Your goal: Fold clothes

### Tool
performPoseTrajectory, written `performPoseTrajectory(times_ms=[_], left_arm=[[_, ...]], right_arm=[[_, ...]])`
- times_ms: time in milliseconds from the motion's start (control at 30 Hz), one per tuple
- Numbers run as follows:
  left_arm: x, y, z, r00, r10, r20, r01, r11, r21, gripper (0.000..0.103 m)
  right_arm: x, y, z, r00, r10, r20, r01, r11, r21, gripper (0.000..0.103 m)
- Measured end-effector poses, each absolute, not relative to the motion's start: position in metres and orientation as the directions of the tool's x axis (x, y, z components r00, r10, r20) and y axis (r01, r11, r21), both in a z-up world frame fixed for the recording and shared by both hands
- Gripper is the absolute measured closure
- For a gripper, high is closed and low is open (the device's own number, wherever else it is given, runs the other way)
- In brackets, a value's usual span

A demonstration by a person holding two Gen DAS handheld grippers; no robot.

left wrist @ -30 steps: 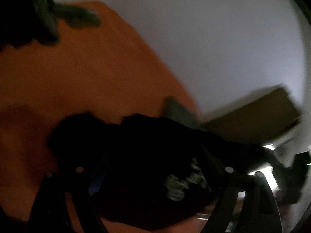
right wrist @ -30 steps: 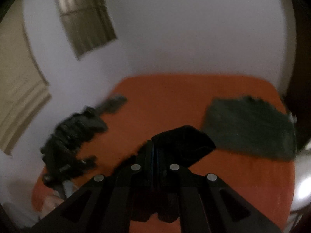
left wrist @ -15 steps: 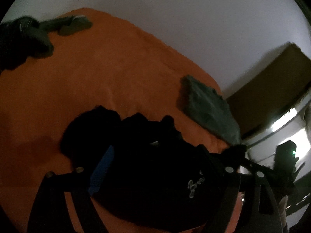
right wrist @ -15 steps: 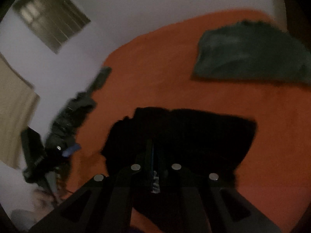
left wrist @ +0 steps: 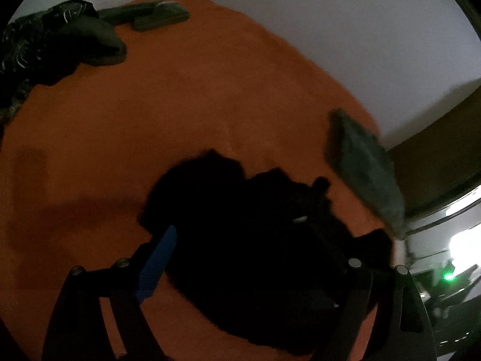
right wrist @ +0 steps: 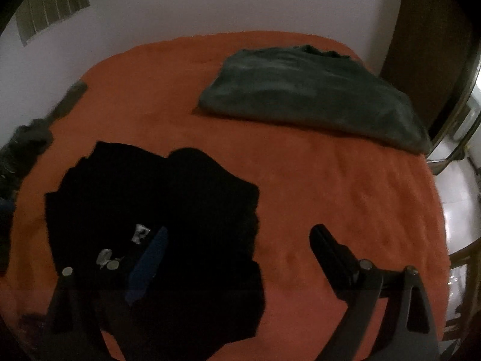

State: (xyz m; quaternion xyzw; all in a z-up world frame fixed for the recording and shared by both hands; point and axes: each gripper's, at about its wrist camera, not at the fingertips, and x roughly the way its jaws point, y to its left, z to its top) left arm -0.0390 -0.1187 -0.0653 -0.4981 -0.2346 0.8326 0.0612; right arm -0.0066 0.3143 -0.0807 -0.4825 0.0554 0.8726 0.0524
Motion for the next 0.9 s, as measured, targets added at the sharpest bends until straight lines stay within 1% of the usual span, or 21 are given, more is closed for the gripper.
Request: performPoseTrajectory(times_ms=[67, 167, 267, 400, 433, 533, 733, 767, 800, 833, 867, 900], left_arm=[[-0.038, -0.116, -0.066, -0.498, 0.339, -0.798, 0.095, -0.894, -0.439, 0.017], [-0.033, -0.106, -0.060, -0.504, 0.328, -0.799, 0.037, -0.916, -0.400, 0.017], [-0.033, -0.096, -0.061, -0.506, 0.353, -0.787, -0.001, -0.912, -0.409, 0.017], [-0.040, -0.100, -0.068, -0.443, 0.370, -0.817, -0.007, -0.912, -0.409, 0.017], [-0.042, -0.106, -0.072, -0.425, 0.390, -0.817, -0.003, -0.903, -0.430, 0.017], [-0.043, -0.135, -0.073, -0.470, 0.450, -0.760, 0.043, -0.848, -0.529, 0.017], [-0.069, -0.141, -0.079, -0.433, 0.558, -0.708, 0.002, -0.785, -0.620, 0.018], [-0.074, -0.139, -0.081, -0.426, 0.575, -0.699, -0.009, -0.775, -0.632, 0.018], [-0.078, -0.137, -0.083, -0.419, 0.589, -0.691, -0.018, -0.766, -0.643, 0.023], [-0.082, -0.136, -0.084, -0.423, 0.576, -0.700, -0.012, -0.776, -0.631, 0.053], [-0.086, -0.135, -0.086, -0.426, 0.563, -0.708, -0.006, -0.785, -0.620, 0.073], [-0.090, -0.134, -0.087, -0.429, 0.549, -0.717, -0.001, -0.795, -0.607, 0.096]], right_arm=[[-0.003, 0.314, -0.078, -0.525, 0.027, -0.851, -0.139, -0.989, 0.055, 0.009], [0.003, 0.303, -0.068, -0.554, 0.065, -0.830, -0.129, -0.992, 0.008, 0.009], [0.006, 0.289, -0.073, -0.543, 0.032, -0.839, -0.092, -0.995, 0.022, 0.009], [-0.002, 0.265, -0.079, -0.502, 0.013, -0.865, -0.007, -1.000, -0.011, 0.005], [-0.007, 0.264, -0.079, -0.501, -0.008, -0.865, 0.007, -1.000, 0.005, 0.005], [-0.022, 0.263, -0.076, -0.501, -0.072, -0.863, 0.046, -0.997, 0.057, 0.005], [-0.056, 0.263, -0.068, -0.493, -0.188, -0.850, 0.111, -0.982, 0.153, 0.005], [-0.063, 0.262, -0.066, -0.487, -0.204, -0.849, 0.117, -0.979, 0.168, 0.007], [-0.069, 0.261, -0.065, -0.481, -0.220, -0.849, 0.123, -0.975, 0.183, 0.024], [-0.076, 0.260, -0.064, -0.475, -0.236, -0.848, 0.130, -0.972, 0.198, 0.065], [-0.085, 0.259, -0.063, -0.468, -0.236, -0.852, 0.130, -0.972, 0.197, 0.088], [-0.094, 0.257, -0.062, -0.460, -0.235, -0.856, 0.130, -0.972, 0.197, 0.100]])
